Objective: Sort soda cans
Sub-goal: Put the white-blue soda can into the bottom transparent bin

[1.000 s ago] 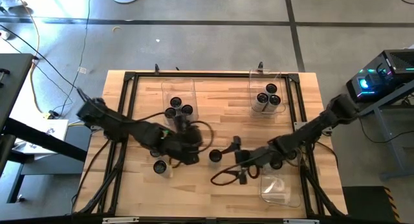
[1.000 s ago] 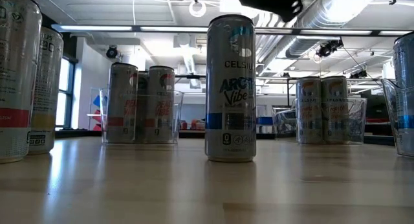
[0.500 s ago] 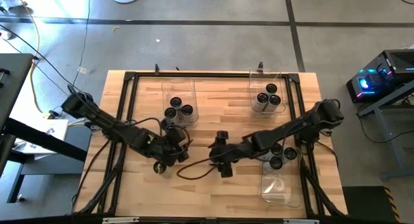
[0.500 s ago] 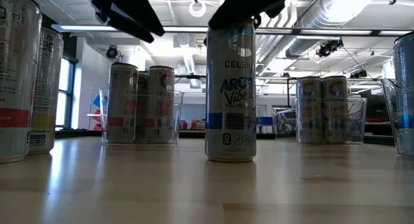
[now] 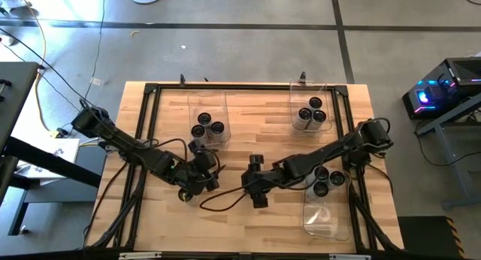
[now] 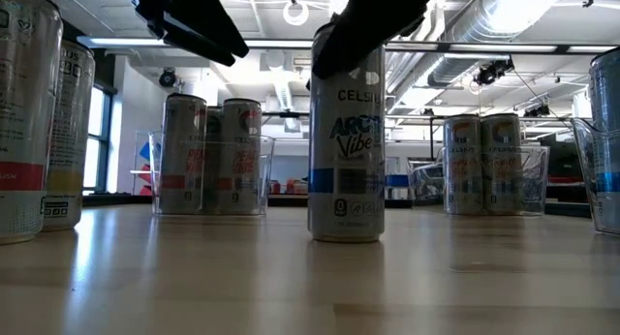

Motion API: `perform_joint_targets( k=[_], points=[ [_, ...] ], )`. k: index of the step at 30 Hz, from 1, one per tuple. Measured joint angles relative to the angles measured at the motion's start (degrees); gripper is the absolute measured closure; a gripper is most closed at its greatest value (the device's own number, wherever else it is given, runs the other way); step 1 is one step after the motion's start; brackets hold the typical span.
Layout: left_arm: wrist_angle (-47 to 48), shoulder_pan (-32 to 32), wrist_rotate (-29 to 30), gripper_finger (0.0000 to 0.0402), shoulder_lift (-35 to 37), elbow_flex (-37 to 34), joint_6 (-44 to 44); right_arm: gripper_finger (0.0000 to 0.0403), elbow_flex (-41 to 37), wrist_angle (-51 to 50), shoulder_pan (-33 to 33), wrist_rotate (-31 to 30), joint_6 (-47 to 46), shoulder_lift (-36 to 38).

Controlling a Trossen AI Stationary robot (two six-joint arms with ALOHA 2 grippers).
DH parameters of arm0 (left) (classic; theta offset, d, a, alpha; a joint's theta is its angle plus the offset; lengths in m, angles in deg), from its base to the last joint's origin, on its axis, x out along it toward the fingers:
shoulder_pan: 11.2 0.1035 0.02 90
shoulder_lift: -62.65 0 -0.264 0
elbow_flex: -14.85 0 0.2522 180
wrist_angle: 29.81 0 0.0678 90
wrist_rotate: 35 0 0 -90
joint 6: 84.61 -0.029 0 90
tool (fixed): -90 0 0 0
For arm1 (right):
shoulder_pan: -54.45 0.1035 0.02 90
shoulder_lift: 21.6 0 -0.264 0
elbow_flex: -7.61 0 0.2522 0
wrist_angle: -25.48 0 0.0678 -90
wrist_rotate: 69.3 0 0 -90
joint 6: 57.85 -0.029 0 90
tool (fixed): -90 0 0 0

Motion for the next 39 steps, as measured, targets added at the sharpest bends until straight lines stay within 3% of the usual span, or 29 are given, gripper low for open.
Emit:
perform_joint_targets(
  k=[5, 10, 15, 20, 31, 39],
  points=[
    [0.0, 0.0, 0.0, 0.0119, 0.0, 0.0, -0.2, 0.0164, 2.0, -6.3, 1.6, -2.1, -4.9, 3.7],
    [0.0, 0.0, 0.4, 0.0119, 0.0, 0.0, -0.2, 0.0164, 10.5, -17.7, 8.6, -5.5, -14.0, 9.2],
    [0.0, 0.0, 1.3, 0.0119, 0.0, 0.0, -0.2, 0.0164, 19.4, -33.7, 19.3, -11.0, -28.0, 12.2],
    [-0.2, -0.2, 2.1, 0.0119, 0.0, 0.0, -0.2, 0.0164, 23.1, -48.3, 30.7, -16.9, -49.3, 13.1],
    [-0.2, -0.2, 2.2, 0.0119, 0.0, 0.0, -0.2, 0.0164, 14.7, -64.0, 49.5, -17.1, -94.2, 12.9],
    [-1.0, -0.2, 2.2, 0.0119, 0.0, 0.0, -0.2, 0.0164, 3.8, -63.7, 52.0, -16.7, -104.3, 13.0]
  ],
)
